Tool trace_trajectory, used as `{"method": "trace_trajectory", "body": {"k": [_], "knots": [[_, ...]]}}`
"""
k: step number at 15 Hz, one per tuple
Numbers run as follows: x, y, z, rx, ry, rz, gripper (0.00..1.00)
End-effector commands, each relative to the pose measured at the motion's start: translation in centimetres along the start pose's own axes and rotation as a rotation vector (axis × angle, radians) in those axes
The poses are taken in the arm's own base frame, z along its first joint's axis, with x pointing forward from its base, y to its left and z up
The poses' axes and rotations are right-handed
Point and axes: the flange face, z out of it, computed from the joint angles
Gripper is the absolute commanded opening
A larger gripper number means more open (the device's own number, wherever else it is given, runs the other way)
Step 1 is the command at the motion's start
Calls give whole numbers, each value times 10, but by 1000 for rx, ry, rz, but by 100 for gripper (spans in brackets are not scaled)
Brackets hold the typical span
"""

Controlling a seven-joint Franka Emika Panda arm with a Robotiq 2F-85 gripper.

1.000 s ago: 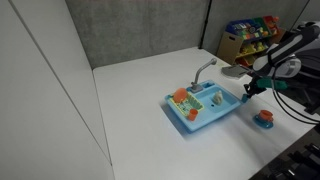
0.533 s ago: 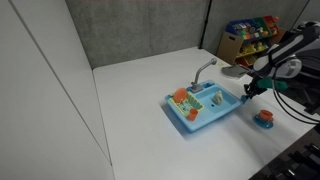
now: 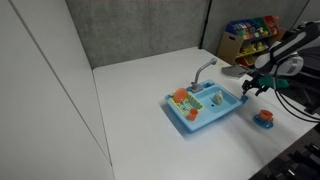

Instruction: Place the blue cup on the table

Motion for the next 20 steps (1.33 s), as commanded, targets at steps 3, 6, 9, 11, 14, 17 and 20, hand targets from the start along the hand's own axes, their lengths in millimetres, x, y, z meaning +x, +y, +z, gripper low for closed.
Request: {"method": "trace_trajectory", "body": {"k": [3, 6, 9, 11, 14, 17, 20], "knots": [[5, 8, -50, 5, 58, 35, 100], [7, -2, -75, -5, 87, 26, 100], [0, -16, -99, -22, 98, -14, 100], [-8, -25, -114, -39, 98, -41, 100], [-21, -36, -135, -74, 80, -82, 100], [-37, -46, -154, -110, 42, -134, 100], [-55, -54, -169, -144, -6, -197, 100]]}}
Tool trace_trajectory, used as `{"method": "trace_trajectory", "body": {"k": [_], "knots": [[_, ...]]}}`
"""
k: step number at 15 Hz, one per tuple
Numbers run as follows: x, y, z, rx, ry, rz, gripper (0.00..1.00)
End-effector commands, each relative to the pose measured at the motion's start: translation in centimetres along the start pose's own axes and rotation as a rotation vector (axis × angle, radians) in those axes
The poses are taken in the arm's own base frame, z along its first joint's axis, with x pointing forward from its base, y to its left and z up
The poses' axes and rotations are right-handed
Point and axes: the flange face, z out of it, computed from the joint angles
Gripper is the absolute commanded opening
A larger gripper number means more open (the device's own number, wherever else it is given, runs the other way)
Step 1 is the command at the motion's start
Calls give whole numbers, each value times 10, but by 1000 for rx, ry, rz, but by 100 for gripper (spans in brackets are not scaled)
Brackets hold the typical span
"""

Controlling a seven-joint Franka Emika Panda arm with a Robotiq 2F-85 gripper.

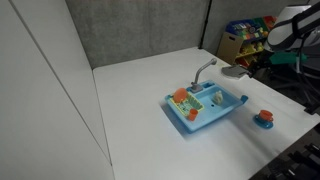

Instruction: Place the blue cup on the table

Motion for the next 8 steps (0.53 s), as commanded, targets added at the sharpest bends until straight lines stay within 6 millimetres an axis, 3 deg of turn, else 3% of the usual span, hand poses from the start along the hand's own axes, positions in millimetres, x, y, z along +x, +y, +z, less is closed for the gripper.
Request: {"method": "trace_trajectory", "body": {"k": [1, 8], "knots": [[-27, -6, -25, -39, -58, -52, 100], [-53, -12, -45, -64, -147, -117, 100]]}}
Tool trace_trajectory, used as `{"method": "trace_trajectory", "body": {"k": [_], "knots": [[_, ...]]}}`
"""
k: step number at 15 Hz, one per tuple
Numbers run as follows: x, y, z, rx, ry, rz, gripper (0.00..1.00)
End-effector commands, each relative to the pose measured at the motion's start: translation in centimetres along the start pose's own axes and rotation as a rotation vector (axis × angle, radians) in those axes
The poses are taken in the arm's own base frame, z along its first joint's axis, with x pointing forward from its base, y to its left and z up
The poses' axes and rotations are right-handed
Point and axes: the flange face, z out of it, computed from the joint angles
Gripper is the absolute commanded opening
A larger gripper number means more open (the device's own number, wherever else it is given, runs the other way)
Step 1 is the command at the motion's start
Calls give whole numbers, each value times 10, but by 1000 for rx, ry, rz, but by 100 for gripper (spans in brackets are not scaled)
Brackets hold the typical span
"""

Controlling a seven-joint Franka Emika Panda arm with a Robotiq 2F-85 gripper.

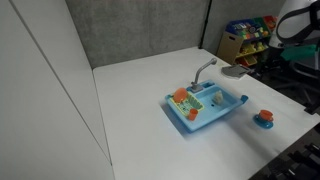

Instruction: Place the blue cup on the table

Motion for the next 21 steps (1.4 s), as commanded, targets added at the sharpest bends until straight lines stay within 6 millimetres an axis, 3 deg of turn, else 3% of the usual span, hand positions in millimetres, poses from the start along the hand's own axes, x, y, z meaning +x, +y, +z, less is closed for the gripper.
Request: {"method": "trace_trajectory", "body": {"k": [1, 9, 13, 21], "knots": [[-2, 0, -2, 1, -9, -1, 100], [-18, -2, -8, -9, -26, -74, 100], [-37, -9, -25, -8, -12, -179, 100], [-95, -35, -66, -15, 52, -301, 100]]}}
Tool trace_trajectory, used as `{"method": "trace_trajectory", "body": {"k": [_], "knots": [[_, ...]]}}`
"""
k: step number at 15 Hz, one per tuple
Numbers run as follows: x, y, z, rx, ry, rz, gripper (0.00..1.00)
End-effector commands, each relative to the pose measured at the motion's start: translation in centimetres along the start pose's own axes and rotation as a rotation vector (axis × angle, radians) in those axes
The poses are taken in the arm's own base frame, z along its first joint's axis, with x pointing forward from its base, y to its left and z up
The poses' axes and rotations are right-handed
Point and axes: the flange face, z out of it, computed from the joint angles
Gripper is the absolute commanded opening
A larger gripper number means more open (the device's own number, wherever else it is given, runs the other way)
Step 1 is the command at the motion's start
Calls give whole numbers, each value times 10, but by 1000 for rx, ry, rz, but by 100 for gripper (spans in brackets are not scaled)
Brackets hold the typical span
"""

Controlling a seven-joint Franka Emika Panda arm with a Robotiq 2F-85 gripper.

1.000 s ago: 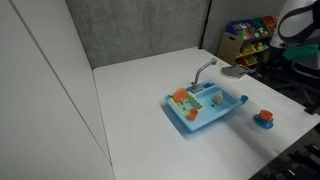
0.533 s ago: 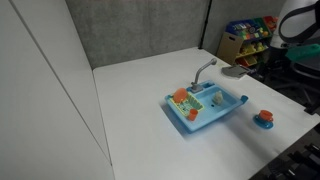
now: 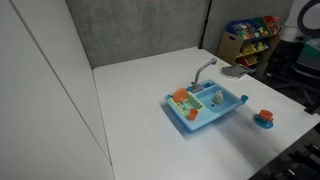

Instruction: Place the blue cup on the table

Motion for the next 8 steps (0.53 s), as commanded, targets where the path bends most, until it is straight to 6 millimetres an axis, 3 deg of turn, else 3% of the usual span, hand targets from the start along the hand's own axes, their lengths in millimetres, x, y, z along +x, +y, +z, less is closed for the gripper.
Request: {"method": "trace_trajectory", "body": {"k": [1, 8], "knots": [[-32, -18, -25, -3, 29, -53, 100], [-68, -49, -57, 85, -4, -79, 100]]}}
